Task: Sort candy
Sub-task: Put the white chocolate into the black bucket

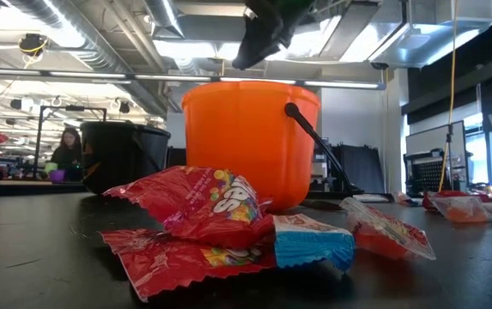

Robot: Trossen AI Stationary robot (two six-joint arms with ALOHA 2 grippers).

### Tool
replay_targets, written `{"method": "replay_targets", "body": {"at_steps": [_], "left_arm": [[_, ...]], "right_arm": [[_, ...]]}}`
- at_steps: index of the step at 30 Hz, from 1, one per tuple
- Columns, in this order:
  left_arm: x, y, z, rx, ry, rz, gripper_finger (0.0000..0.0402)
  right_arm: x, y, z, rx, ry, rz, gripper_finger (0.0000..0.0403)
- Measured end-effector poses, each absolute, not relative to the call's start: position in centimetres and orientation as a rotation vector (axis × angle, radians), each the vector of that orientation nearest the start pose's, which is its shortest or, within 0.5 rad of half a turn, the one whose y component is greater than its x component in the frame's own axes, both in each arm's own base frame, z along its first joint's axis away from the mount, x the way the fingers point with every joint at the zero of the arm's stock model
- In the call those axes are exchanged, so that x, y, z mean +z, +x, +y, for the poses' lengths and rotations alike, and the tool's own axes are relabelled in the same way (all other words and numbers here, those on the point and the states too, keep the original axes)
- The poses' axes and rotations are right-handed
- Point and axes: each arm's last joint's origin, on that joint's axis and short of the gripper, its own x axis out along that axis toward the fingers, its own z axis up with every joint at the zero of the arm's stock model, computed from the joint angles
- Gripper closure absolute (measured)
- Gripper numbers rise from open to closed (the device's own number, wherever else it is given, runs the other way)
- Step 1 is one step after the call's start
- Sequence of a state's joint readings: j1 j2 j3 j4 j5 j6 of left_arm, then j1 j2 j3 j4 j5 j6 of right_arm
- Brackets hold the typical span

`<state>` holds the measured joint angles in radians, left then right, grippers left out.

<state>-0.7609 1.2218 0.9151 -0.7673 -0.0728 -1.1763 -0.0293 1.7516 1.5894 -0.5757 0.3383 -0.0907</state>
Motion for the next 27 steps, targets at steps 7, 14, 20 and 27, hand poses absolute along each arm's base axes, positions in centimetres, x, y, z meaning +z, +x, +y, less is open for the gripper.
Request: {"method": "replay_targets", "body": {"at_steps": [7, 14, 20, 27], "left_arm": [[29.3, 18.2, -15.0, -0.069, -0.518, 1.063, 0.0266], [32.1, 19.0, -13.0, -0.013, -0.245, 0.920, 0.0266], [33.0, 19.4, -10.0, 0.031, -0.199, 0.871, 0.0266], [34.4, 18.8, -7.1, 0.058, -0.141, 0.795, 0.0266]], "right_arm": [[30.4, 38.3, -5.6, -0.292, -0.119, 0.792, 0.0224], [28.9, 37.6, -8.6, -0.273, -0.105, 0.740, 0.0224], [28.6, 35.9, -11.2, -0.269, -0.065, 0.729, 0.0224], [29.1, 33.0, -12.4, -0.284, 0.017, 0.704, 0.0224]]}}
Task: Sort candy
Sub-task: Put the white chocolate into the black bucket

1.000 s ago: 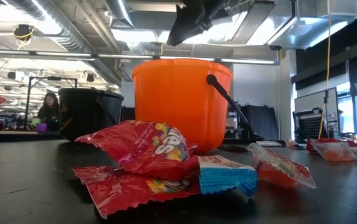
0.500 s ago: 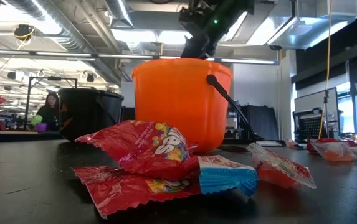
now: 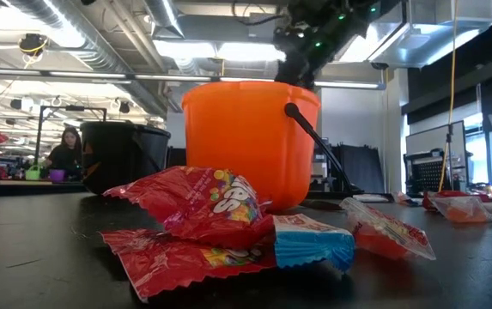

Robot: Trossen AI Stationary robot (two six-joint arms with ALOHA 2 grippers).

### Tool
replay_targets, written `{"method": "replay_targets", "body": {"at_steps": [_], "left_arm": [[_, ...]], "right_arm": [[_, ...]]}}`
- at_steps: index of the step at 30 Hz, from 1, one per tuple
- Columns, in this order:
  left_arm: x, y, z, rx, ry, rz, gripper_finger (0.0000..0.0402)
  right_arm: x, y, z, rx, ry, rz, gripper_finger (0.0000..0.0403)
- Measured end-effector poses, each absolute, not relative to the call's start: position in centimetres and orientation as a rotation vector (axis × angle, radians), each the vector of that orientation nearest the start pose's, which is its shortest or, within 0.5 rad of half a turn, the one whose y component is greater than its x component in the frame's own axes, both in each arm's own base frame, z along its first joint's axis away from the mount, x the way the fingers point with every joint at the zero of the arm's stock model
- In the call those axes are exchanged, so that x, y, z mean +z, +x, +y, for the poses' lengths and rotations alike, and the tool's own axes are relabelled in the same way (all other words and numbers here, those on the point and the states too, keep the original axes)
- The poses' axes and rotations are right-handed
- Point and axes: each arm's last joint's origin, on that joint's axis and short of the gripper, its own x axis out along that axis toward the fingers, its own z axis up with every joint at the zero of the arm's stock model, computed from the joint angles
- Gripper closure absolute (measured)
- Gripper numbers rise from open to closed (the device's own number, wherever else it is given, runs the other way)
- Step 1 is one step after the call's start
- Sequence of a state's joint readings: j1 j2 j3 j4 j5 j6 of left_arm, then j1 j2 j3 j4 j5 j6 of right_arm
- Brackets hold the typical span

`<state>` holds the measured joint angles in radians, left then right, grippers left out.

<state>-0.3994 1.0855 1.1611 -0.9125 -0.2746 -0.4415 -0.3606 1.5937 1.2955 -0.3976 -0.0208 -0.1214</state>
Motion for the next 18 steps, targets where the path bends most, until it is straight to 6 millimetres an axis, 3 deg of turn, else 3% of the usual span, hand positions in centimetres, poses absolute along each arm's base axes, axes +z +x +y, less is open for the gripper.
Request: {"method": "replay_targets", "body": {"at_steps": [3, 8, 11, 18], "left_arm": [[34.3, 18.6, -6.4, 0.058, -0.119, 0.741, 0.0266], [32.4, 17.4, -5.5, 0.055, -0.125, 0.665, 0.0266], [31.2, 16.3, -4.7, 0.097, -0.144, 0.575, 0.0266], [30.9, 14.1, -2.9, 0.218, -0.140, 0.306, 0.0266]], "right_arm": [[29.3, 31.8, -11.9, -0.288, 0.031, 0.665, 0.0224], [28.2, 30.2, -11.6, -0.305, 0.032, 0.589, 0.0224], [27.2, 29.3, -12.2, -0.321, 0.063, 0.535, 0.0224], [25.8, 27.5, -15.5, -0.386, 0.150, 0.453, 0.0224]]}}
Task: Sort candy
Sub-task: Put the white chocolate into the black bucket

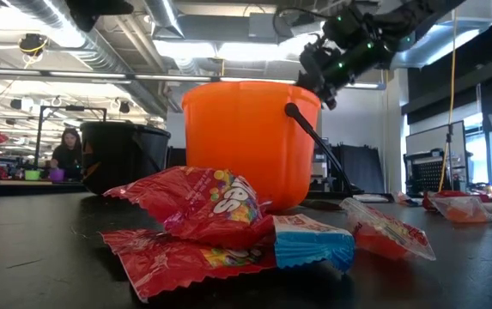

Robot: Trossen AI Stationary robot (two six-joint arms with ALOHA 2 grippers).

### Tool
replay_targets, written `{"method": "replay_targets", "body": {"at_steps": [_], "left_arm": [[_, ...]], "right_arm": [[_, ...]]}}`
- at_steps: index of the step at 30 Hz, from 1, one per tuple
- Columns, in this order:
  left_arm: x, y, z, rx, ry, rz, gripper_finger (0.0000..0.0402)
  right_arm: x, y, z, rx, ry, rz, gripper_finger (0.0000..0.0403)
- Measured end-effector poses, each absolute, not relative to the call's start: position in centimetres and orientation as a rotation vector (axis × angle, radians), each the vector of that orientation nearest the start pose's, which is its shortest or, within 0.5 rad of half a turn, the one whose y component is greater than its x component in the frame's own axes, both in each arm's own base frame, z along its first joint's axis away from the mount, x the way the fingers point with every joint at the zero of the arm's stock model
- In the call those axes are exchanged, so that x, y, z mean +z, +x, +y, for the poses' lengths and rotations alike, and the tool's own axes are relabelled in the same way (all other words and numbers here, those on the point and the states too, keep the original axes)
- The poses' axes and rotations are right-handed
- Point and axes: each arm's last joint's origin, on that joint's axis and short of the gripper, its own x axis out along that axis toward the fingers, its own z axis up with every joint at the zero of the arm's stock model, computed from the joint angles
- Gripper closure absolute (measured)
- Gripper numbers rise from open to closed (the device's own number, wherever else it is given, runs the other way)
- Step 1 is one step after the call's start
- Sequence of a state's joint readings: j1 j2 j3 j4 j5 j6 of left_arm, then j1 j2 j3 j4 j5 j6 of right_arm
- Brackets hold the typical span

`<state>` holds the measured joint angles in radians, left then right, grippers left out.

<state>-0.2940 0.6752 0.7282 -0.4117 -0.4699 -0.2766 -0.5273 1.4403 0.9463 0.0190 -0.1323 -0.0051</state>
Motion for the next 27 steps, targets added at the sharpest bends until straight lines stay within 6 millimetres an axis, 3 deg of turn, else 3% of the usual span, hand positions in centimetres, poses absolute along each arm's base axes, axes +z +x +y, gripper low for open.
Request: {"method": "replay_targets", "body": {"at_steps": [10, 17, 27], "left_arm": [[29.4, 14.5, -1.2, 0.355, -0.092, 0.191, 0.0266], [28.1, 15.2, -0.3, 0.375, -0.155, 0.108, 0.0266], [29.0, 15.3, -0.1, 0.376, -0.194, 0.003, 0.0266]], "right_arm": [[24.4, 24.5, -19.3, -0.528, 0.183, 0.429, 0.0224], [22.4, 23.8, -19.0, -0.492, 0.304, 0.390, 0.0224], [21.9, 23.6, -18.8, -0.502, 0.349, 0.393, 0.0224]]}}
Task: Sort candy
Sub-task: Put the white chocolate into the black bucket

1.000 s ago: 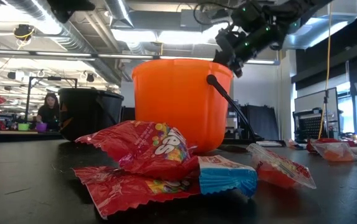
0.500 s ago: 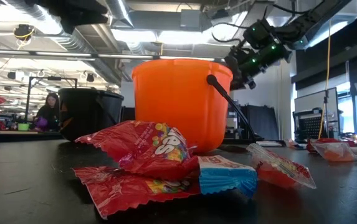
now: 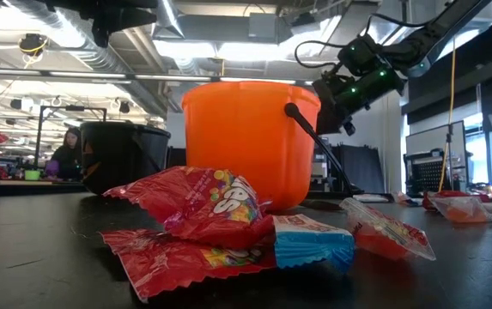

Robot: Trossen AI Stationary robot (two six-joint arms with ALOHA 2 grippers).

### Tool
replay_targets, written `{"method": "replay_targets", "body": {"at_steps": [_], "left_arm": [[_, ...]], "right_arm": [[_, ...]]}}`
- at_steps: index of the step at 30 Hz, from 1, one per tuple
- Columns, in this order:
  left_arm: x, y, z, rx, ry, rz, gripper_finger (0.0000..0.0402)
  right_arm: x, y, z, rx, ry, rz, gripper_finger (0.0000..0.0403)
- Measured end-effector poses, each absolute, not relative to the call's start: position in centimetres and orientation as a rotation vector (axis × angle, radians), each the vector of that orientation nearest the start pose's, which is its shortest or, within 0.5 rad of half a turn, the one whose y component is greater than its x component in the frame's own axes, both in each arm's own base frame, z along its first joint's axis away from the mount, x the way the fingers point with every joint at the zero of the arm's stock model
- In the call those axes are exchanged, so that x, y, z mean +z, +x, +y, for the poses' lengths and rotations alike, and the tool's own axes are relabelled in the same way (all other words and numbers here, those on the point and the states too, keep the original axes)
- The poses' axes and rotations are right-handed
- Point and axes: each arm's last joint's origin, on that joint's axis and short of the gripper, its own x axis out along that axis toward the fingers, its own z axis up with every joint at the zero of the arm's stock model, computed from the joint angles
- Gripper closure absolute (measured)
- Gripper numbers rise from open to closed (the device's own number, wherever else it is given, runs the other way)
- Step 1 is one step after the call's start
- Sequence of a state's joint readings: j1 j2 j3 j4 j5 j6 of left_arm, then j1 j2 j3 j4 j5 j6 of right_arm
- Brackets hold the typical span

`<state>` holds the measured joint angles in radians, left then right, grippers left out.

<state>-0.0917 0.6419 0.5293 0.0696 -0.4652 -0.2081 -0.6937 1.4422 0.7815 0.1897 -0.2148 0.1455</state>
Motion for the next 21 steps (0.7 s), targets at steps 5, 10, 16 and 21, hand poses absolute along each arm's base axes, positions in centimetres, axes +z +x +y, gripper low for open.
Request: {"method": "replay_targets", "body": {"at_steps": [5, 10, 16, 21], "left_arm": [[28.8, 15.4, -0.1, 0.378, -0.216, 0.008, 0.0266], [28.7, 15.7, -0.1, 0.382, -0.238, 0.014, 0.0266], [28.3, 16.1, 0.0, 0.437, -0.228, 0.030, 0.0266], [28.2, 16.5, 0.0, 0.460, -0.224, 0.035, 0.0266]], "right_arm": [[21.2, 23.8, -19.0, -0.524, 0.356, 0.419, 0.0224], [19.4, 24.5, -19.6, -0.528, 0.379, 0.450, 0.0224], [17.1, 26.2, -21.0, -0.507, 0.420, 0.466, 0.0224], [15.5, 27.8, -22.2, -0.470, 0.468, 0.536, 0.0224]]}}
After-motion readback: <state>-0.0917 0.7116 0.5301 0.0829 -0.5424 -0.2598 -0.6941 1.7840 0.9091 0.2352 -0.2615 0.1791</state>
